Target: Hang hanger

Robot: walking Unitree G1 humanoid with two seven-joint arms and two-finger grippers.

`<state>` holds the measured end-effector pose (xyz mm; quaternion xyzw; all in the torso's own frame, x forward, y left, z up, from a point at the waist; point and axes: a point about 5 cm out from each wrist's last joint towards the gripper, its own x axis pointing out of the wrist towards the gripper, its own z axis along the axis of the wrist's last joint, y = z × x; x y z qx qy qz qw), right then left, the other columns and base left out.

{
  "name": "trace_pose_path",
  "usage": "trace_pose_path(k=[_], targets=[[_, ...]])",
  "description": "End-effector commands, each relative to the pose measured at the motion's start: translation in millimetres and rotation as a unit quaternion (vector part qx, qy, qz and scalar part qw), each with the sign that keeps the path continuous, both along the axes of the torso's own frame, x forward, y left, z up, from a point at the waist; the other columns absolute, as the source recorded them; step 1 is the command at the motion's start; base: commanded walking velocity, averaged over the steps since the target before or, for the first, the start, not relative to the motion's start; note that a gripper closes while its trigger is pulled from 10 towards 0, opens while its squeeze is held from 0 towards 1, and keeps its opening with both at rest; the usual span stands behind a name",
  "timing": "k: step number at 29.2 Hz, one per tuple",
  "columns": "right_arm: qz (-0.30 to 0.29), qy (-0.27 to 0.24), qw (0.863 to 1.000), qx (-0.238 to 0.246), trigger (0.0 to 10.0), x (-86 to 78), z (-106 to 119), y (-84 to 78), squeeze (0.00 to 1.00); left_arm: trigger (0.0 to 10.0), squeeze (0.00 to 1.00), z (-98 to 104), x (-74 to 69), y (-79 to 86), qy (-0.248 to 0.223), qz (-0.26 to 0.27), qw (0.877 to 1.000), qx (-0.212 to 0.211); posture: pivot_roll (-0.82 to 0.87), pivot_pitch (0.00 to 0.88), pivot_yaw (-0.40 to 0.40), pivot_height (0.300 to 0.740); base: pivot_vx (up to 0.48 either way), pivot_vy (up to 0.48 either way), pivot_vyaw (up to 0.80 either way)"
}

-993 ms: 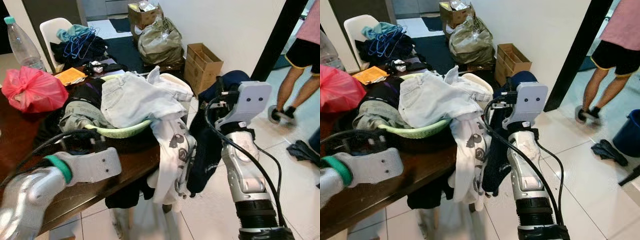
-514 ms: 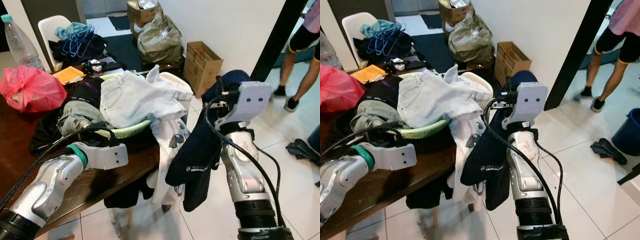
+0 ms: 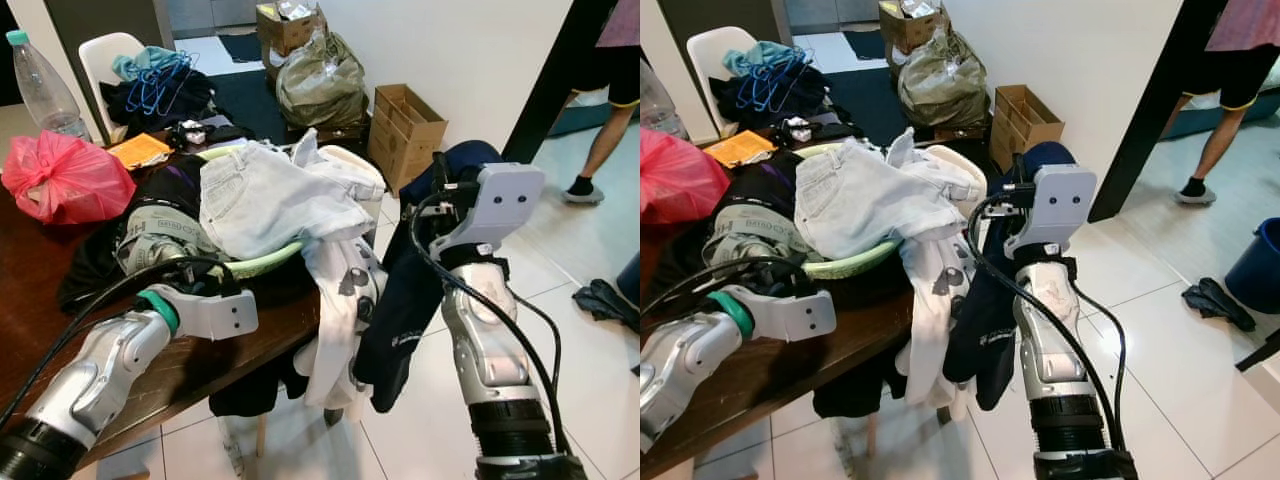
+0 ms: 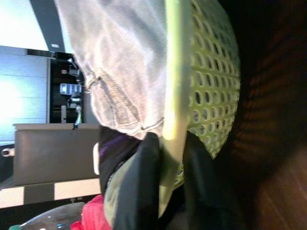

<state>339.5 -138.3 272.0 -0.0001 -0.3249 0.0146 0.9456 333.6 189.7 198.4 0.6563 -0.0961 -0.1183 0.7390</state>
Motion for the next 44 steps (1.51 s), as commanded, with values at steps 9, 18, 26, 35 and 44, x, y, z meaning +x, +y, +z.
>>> trace_pose_path(k=[9,18,26,35,44], targets=[[0.000,-0.017,1.000,0.009,10.0,-5.5,3.2,-1.9,0.00,10.0,0.00,-7.1,-29.0,34.0,0.152,0.082,0.981,0.084,-0.03,0.146,0.066,0.740,0.000,0.000,0.00],[0.006,-0.015,1.000,0.014,10.0,-6.6,0.9,2.2,0.00,10.0,0.00,-5.6,-63.8,57.6,0.164,0.174,0.971,0.024,0.00,0.163,0.066,0.740,0.000,0.000,0.00],[0.024,-0.003,1.000,0.010,10.0,-2.8,-3.1,6.9,0.00,10.0,0.00,8.7,-113.2,60.6,0.212,0.195,0.957,0.037,0.03,0.180,0.045,0.740,0.000,0.000,0.00],[0.052,0.005,0.999,0.009,10.0,1.2,-4.2,18.4,0.00,10.0,0.00,15.9,-149.5,86.9,0.238,0.266,0.928,0.107,0.10,0.200,0.010,0.740,0.000,0.000,0.00],[0.077,0.011,0.997,0.005,10.0,5.9,-4.1,26.3,0.00,10.0,0.00,5.1,-176.8,108.2,0.243,0.366,0.894,0.089,0.11,0.211,-0.017,0.740,0.000,0.000,0.00]])
